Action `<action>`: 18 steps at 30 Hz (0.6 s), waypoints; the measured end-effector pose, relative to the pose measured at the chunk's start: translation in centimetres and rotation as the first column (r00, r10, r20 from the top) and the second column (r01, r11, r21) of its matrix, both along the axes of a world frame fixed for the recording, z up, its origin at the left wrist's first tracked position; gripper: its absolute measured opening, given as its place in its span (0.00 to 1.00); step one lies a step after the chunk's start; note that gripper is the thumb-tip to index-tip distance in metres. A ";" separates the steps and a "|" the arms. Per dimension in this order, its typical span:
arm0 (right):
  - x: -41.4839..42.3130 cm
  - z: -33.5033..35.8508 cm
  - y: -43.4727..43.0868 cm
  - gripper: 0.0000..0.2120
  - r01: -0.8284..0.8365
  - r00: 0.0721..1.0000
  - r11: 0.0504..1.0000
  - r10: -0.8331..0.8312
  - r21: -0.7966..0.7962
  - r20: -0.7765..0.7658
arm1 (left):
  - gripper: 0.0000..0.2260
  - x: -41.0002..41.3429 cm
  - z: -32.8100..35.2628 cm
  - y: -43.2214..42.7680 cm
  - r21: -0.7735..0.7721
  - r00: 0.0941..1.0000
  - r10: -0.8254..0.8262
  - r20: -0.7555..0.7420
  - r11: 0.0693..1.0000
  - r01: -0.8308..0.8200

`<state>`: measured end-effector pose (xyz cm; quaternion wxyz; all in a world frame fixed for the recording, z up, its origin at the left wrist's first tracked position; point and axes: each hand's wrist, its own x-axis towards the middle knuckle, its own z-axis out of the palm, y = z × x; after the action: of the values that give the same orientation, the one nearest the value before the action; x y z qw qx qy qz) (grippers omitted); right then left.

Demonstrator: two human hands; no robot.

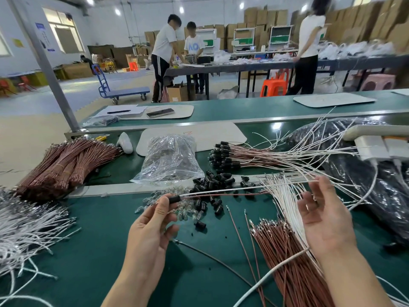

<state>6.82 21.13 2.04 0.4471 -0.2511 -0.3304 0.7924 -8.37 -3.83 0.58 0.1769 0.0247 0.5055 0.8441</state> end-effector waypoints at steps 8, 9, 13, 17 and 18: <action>0.2 -0.1 0.5 0.07 -0.003 0.999 1.000 0.002 -0.018 -0.045 | 0.09 -0.1 0.2 -0.4 0.022 0.999 0.004 0.032 1.000 -0.005; 0.2 -0.1 0.6 0.08 -0.029 0.998 1.000 0.028 -0.012 -0.055 | 0.09 -0.1 0.3 -0.4 0.040 0.999 0.002 0.044 0.999 -0.004; -0.5 -0.1 -0.3 0.24 -0.225 0.972 0.974 0.224 -0.002 -0.073 | 0.09 -0.3 1.0 -0.7 0.227 0.983 0.020 0.180 0.972 -0.061; -1.6 -0.5 -2.2 0.29 -0.427 0.904 0.904 0.428 0.040 -0.026 | 0.10 -0.6 1.1 -1.0 0.336 0.957 0.019 0.288 0.934 -0.120; -1.9 -0.6 -2.9 0.28 -0.487 0.873 0.871 0.488 0.068 0.000 | 0.10 -0.5 1.1 -1.0 0.348 0.952 0.007 0.306 0.930 -0.119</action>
<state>4.93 18.26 1.49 0.2439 -0.1381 -0.4052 0.8702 -8.90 -4.81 1.66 0.2163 -0.0878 0.3091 0.9219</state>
